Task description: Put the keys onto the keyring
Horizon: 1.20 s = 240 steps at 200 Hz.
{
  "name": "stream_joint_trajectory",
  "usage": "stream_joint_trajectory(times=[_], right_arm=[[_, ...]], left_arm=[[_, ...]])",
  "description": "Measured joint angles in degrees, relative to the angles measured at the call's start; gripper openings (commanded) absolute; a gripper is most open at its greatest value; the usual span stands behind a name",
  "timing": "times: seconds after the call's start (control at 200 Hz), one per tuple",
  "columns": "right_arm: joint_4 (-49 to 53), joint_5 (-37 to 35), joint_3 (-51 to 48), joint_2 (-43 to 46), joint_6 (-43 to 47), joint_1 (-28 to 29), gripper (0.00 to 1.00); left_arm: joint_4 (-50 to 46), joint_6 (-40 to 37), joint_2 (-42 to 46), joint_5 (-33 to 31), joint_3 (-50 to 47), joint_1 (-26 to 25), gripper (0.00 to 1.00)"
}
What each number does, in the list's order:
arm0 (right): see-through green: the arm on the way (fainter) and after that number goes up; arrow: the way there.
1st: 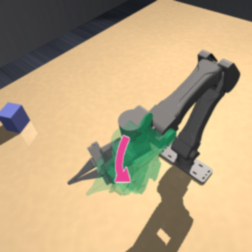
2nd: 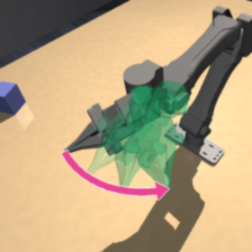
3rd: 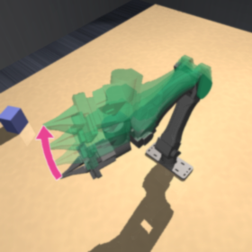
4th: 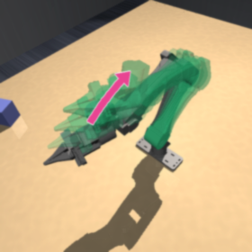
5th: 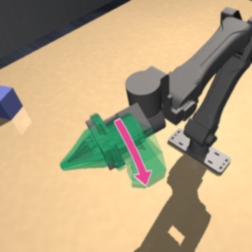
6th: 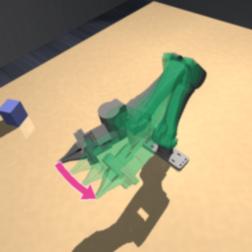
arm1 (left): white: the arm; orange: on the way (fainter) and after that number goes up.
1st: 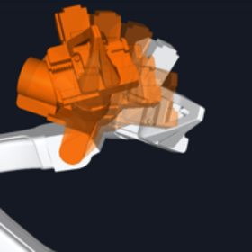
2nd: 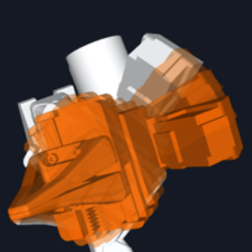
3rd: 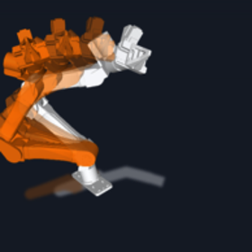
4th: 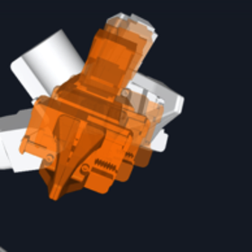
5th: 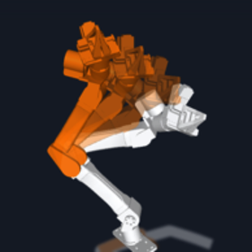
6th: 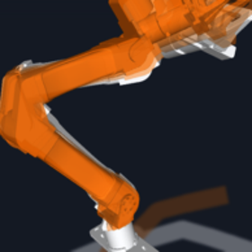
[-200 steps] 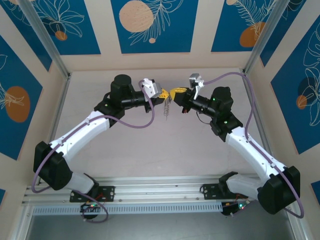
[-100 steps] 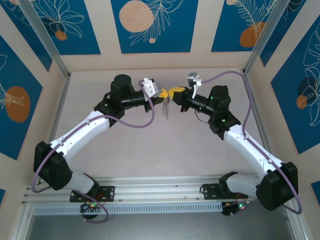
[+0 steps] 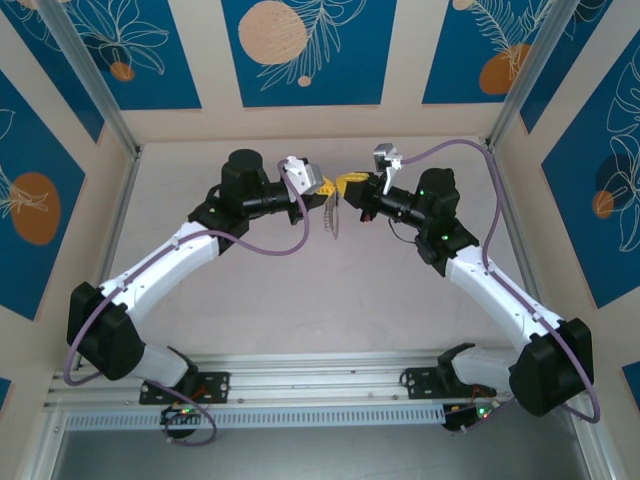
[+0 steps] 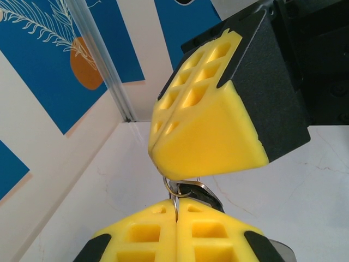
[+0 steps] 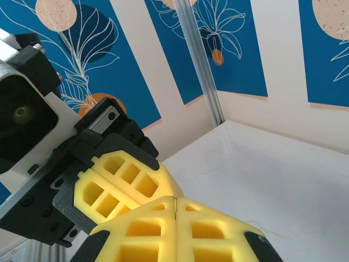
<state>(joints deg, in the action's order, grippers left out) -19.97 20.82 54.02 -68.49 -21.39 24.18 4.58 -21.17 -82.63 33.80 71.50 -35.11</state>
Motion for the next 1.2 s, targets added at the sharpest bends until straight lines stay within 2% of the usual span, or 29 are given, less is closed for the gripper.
stream_joint_trajectory(times=[0.77, 1.2], right_arm=[[1.66, -2.43, 0.61, -2.67, -0.02, -0.66, 0.0], [2.64, -2.4, -1.44, 0.42, -3.06, -2.84, 0.0]], left_arm=[[-0.09, 0.0, 0.2, 1.75, -0.37, -0.28, 0.0], [1.79, 0.0, 0.2, 1.75, -0.44, -0.28, 0.0]])
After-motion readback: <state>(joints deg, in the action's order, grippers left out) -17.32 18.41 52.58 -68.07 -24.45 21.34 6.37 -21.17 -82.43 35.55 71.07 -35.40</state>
